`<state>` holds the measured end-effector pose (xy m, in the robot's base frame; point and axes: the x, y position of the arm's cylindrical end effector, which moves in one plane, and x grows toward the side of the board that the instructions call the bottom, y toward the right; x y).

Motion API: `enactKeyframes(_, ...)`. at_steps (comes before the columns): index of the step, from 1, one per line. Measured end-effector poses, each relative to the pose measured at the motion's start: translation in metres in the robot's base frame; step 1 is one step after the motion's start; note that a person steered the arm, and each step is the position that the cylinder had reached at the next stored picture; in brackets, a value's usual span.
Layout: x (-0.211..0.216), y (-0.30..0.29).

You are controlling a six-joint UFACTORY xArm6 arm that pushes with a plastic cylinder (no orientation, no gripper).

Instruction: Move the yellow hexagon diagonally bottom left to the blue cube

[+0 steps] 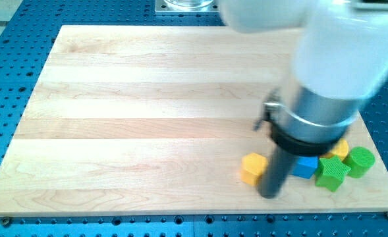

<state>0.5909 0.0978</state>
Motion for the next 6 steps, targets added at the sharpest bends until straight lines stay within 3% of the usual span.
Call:
enactKeyframes(2, -0.055, 0.0)
enactKeyframes(3, -0.041, -0.099)
enactKeyframes(4, -0.062, -0.116)
enactKeyframes(5, -0.104, -0.109)
enactKeyframes(6, -0.171, -0.053)
